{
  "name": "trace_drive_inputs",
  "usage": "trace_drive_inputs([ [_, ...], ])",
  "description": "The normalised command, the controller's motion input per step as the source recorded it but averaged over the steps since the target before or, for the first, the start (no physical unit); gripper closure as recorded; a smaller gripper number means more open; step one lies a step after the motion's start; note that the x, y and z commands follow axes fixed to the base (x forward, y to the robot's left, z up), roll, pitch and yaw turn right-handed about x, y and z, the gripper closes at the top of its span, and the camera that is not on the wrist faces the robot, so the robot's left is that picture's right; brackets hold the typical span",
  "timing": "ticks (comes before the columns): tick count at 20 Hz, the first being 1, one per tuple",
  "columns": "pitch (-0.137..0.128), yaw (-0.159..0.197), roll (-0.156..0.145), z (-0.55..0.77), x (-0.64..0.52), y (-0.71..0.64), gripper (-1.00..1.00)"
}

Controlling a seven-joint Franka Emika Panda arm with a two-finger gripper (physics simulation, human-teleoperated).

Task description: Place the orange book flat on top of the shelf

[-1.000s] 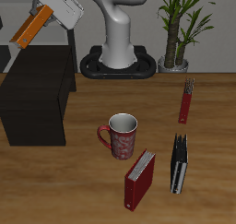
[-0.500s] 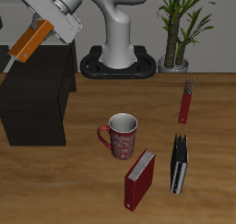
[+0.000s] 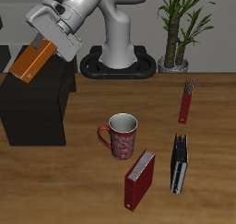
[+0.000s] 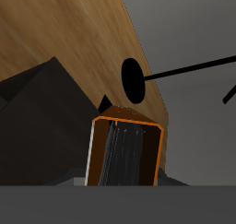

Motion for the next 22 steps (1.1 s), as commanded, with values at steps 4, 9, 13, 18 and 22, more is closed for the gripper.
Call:
trace_drive_inputs([
  [4, 0.135, -0.011, 0.009, -0.44, 0.2, 0.06, 1.0],
  [9, 0.188, -0.088, 0.044, -0.42, 0.13, 0.17, -1.0],
  [13, 0.05, -0.048, 0.035, -0.03, 0.03, 0.18, -1.0],
  [18, 0.059, -0.055, 0.087, 0.04, -0.02, 0.21, -1.0],
  [22, 0.004, -0.05, 0.086, 0.12, -0.06, 0.23, -1.0],
])
